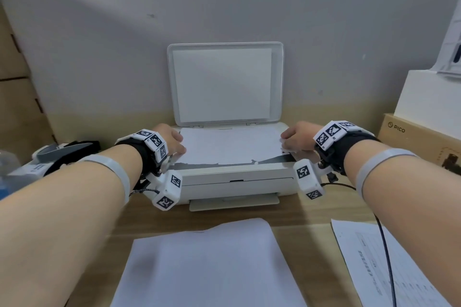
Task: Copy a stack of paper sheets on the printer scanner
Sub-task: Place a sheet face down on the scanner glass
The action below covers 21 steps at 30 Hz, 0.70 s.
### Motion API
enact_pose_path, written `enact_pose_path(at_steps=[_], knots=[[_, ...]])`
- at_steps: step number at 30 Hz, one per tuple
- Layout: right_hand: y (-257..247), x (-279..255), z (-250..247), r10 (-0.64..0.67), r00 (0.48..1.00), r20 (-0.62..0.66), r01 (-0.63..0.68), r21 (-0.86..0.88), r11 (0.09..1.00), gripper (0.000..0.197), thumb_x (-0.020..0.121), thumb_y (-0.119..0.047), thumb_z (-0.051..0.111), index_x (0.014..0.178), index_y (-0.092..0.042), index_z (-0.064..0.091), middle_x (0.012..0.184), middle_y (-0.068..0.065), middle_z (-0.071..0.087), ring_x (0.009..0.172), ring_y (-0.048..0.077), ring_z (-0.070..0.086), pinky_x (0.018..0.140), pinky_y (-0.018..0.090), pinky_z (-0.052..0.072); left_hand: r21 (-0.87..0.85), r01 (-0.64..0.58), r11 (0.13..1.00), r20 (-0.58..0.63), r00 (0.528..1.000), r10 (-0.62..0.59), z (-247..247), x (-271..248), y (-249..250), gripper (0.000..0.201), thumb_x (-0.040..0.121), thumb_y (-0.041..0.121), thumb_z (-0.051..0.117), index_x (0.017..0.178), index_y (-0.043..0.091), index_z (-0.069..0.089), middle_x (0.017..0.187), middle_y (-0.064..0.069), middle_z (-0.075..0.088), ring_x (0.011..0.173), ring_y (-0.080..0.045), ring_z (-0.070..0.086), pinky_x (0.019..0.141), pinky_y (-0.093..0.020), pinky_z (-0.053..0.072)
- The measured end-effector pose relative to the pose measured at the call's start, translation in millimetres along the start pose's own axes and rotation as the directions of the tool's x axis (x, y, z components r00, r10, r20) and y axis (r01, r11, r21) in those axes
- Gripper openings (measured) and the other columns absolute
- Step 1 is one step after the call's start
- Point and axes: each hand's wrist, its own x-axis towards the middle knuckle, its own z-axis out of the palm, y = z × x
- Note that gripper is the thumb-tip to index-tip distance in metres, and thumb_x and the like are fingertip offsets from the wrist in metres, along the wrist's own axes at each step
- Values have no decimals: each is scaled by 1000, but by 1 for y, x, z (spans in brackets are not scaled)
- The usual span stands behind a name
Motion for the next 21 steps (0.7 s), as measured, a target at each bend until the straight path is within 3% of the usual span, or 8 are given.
enact_pose_path(at_steps=[4, 8, 10, 12, 15, 18, 21], knots=[[-1, 4, 1, 3, 1000, 22, -3, -12, 1000, 36, 85, -24, 69, 121, -18, 67, 104, 3, 66, 88, 18, 57, 75, 26, 44, 25, -1, 1000, -9, 1000, 1, 4, 4, -3, 36, 79, 21, 79, 114, 15, 69, 119, -5, 67, 103, -22, 64, 93, -29, 48], [-5, -4, -4, 14, 999, 39, -12, -37, 999, 40, 91, -23, 63, 130, -11, 61, 115, 11, 69, 90, 21, 60, 75, 27, 48, 88, -3, 996, 47, 999, -1, -1, -3, 3, 40, 81, 26, 77, 119, 15, 67, 123, -5, 65, 104, -22, 62, 84, -26, 44], [-8, -10, -8, 25, 999, 36, -24, -8, 1000, 41, 94, -23, 60, 135, -17, 57, 110, 5, 66, 101, 22, 61, 80, 30, 50, 103, -7, 995, 63, 998, 1, -7, -9, 7, 41, 84, 27, 75, 123, 14, 66, 126, -6, 63, 110, -24, 61, 85, -26, 43], [-11, -11, -14, 27, 999, 26, -28, 60, 998, 41, 94, -24, 61, 135, -21, 56, 104, -2, 62, 104, 19, 60, 74, 28, 51, 80, -16, 997, 52, 999, 11, -15, -12, 11, 39, 86, 26, 73, 122, 14, 67, 126, -6, 64, 112, -24, 60, 86, -28, 43], [-19, -5, -27, 32, 999, 2, -32, 138, 990, 40, 93, -28, 61, 133, -23, 57, 103, -5, 60, 105, 18, 58, 71, 28, 51, -23, -22, 999, 12, 1000, 22, -30, -1, 14, 35, 88, 27, 70, 121, 16, 67, 120, -7, 65, 111, -28, 61, 93, -34, 49], [-27, 12, -36, 29, 999, -27, -23, 203, 979, 36, 95, -29, 59, 131, -24, 57, 119, -3, 58, 114, 20, 54, 80, 33, 52, -242, 1, 970, -14, 1000, -5, -39, 21, 21, 40, 90, 25, 65, 129, 15, 59, 113, -5, 60, 103, -26, 56, 85, -35, 51], [-31, 39, -39, 48, 996, -72, -24, 298, 954, 36, 96, -28, 57, 132, -23, 55, 124, 0, 56, 118, 22, 52, 88, 39, 51, -407, 17, 913, -34, 999, -33, -46, 49, 30, 61, 90, 22, 63, 146, 14, 40, 131, -9, 51, 105, -28, 53, 99, -44, 48]])
